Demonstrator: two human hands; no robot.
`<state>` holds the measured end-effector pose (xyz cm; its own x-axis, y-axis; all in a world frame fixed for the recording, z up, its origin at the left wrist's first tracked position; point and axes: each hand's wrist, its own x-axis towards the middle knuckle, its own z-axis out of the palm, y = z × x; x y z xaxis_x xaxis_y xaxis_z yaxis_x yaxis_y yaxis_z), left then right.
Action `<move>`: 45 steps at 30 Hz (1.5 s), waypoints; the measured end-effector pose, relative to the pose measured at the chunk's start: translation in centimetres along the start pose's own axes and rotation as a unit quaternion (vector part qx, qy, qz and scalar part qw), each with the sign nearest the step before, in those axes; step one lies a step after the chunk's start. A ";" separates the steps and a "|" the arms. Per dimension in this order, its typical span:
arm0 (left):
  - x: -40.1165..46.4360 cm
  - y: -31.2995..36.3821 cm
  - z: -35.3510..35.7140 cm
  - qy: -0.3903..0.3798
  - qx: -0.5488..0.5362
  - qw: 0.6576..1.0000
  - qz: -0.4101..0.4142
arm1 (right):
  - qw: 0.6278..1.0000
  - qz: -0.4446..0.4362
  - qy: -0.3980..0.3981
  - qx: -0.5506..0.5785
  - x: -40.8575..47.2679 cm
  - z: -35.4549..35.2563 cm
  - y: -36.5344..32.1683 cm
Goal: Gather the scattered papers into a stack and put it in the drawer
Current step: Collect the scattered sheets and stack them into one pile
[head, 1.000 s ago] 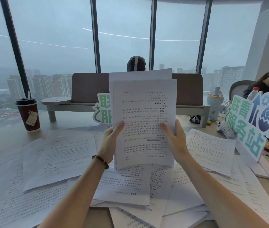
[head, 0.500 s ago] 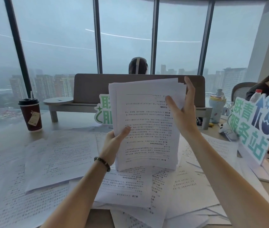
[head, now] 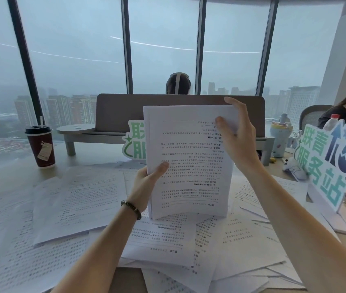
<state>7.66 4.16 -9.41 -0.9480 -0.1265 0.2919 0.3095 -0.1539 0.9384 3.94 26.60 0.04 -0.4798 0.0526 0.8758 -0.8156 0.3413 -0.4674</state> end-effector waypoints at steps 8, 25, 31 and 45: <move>0.0 -0.1 0.0 -0.005 0.000 1.000 -0.004 | 0.997 0.025 0.024 0.067 -0.2 0.4 0.1; -0.1 -0.2 0.3 -0.014 0.015 1.000 0.009 | 0.897 0.356 -0.089 0.249 -5.4 1.7 3.0; 0.4 -0.6 -0.4 0.018 0.042 0.999 0.014 | 0.890 0.355 -0.142 0.250 -5.8 1.7 3.2; 1.9 -2.1 -1.0 0.000 0.179 0.983 -0.048 | 0.888 0.398 -0.228 0.019 -7.3 1.0 4.5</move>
<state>5.33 3.29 -10.98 -0.9714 -0.1288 0.1997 0.1735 0.1895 0.9664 3.42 26.82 -8.58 -0.9837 -0.1250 0.1289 -0.1641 0.3347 -0.9279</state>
